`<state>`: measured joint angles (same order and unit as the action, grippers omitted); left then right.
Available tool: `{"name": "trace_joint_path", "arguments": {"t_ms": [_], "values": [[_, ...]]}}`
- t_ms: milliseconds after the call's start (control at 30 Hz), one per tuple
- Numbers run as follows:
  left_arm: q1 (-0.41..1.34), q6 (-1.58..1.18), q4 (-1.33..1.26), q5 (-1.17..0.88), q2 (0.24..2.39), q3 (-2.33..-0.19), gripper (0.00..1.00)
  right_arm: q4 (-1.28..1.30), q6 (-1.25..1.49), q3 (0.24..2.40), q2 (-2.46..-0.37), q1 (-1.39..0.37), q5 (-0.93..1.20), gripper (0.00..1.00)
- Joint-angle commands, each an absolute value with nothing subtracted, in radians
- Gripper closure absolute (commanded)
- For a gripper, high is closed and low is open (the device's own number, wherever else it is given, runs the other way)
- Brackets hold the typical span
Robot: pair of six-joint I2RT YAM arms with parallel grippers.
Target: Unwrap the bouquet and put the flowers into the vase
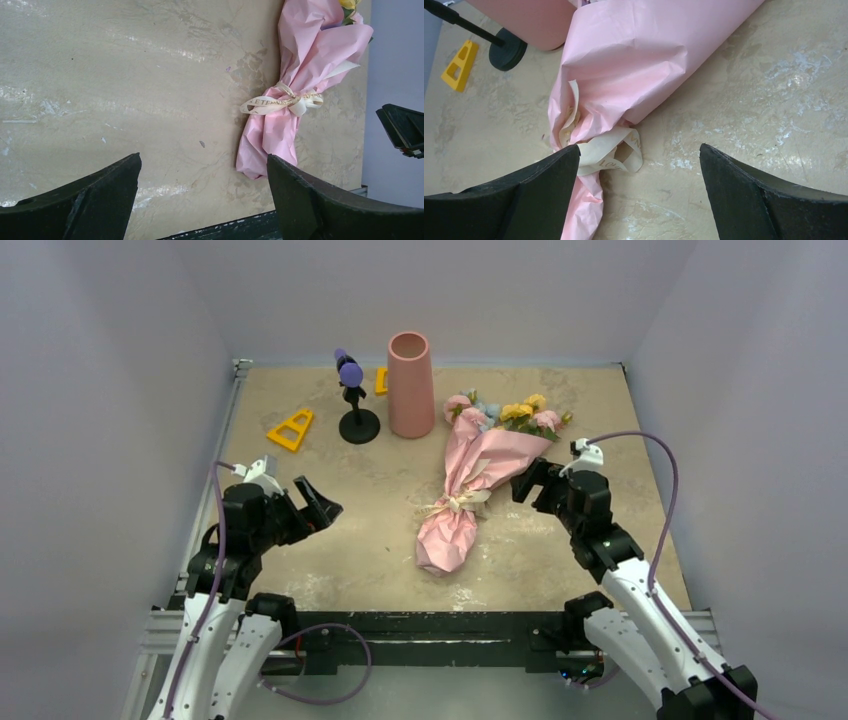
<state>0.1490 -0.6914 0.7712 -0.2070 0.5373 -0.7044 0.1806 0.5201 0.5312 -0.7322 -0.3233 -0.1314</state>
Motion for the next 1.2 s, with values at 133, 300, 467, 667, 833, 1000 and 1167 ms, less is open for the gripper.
{"name": "trace_joint_path", "arguments": {"t_ms": [133, 300, 467, 667, 833, 1000, 1167], "values": [[0.147, -0.764, 0.659, -0.277, 0.536, -0.621, 0.04, 0.185, 0.470, 0.601, -0.795, -0.388, -0.076, 0.05], [0.147, -0.745, 0.574, -0.408, 0.554, -0.578, 0.08, 0.179, 0.511, 0.615, -0.838, -0.475, -0.126, 0.08], [0.149, -0.732, 0.524, -0.495, 0.541, -0.563, 0.01, 0.165, 0.574, 0.655, -0.974, -0.615, -0.171, 0.10], [0.155, -0.730, 0.562, -0.482, 0.486, -0.555, 0.00, 0.146, 0.712, 0.659, -1.080, -0.689, -0.205, 0.07], [0.156, -0.755, 0.564, -0.472, 0.455, -0.519, 0.01, 0.131, 0.827, 0.655, -1.143, -0.764, -0.256, 0.01], [0.156, -0.770, 0.565, -0.457, 0.450, -0.502, 0.01, 0.159, 0.877, 0.708, -1.245, -0.839, -0.280, 0.01], [0.156, -0.770, 0.574, -0.457, 0.454, -0.505, 0.02, 0.181, 0.920, 0.720, -1.327, -0.853, -0.316, 0.03]]}}
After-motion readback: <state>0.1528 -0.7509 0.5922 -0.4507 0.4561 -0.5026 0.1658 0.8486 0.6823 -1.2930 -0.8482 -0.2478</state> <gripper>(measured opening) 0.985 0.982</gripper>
